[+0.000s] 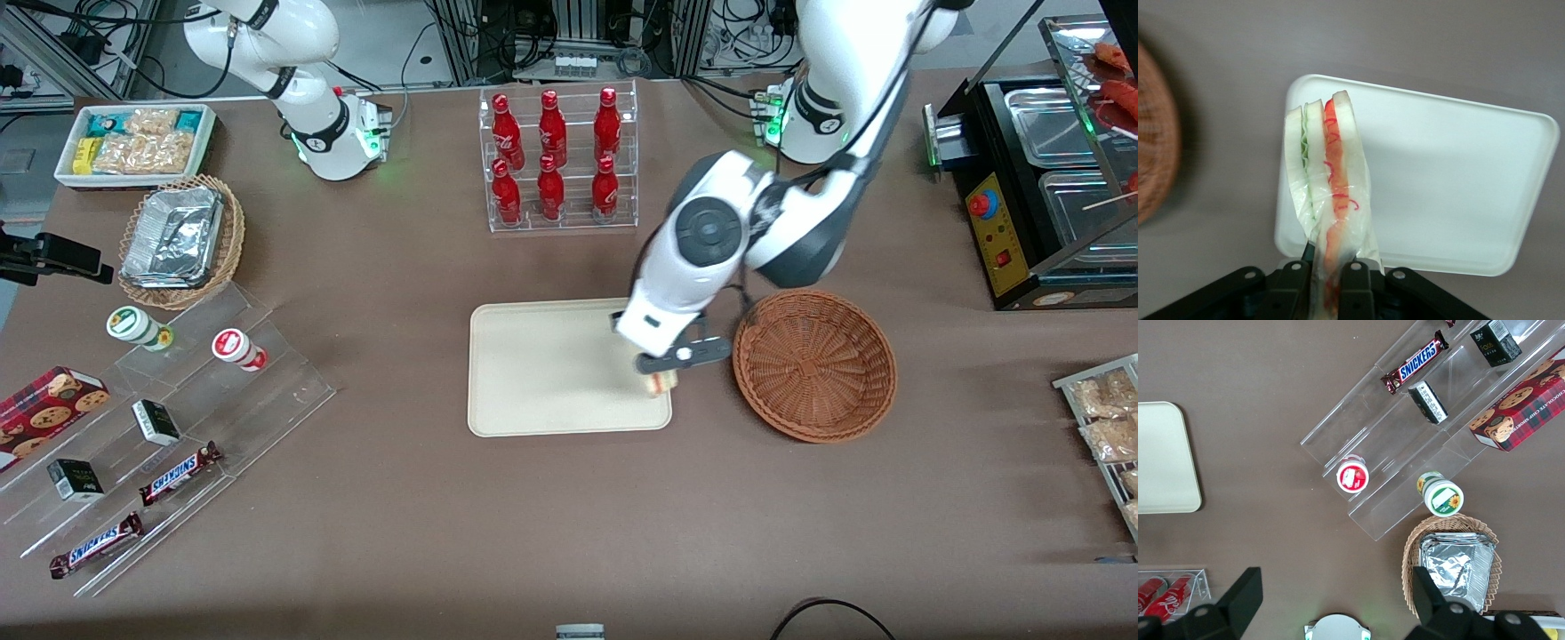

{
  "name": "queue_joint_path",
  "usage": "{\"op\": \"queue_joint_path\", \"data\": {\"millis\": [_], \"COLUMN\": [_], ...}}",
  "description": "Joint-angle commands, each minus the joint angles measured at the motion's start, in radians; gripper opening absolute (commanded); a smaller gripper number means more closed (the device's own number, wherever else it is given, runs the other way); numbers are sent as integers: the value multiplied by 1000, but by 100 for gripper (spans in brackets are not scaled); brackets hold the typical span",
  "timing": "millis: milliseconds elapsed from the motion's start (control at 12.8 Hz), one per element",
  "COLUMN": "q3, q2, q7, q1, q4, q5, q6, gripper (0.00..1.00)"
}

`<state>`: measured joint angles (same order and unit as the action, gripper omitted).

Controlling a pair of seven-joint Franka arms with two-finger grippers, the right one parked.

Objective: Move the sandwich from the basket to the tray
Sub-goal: 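Lift the sandwich and carry it with the left gripper over the cream tray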

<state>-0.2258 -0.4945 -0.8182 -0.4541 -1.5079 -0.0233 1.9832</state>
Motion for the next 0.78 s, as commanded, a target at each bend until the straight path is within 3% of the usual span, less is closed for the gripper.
{"op": "queue_joint_path", "data": {"millis": [0,235,391,704], "q3": [10,11,11,11], "q2": [-156,-211,-237,-286], "q7": [2,1,-12,1], "q1": [-64,-107,-141,-166], "q4": [169,164,163,161], "q5": [0,20,142,163], "q6": [17,144,147,181], "gripper": [0,0,0,0]}}
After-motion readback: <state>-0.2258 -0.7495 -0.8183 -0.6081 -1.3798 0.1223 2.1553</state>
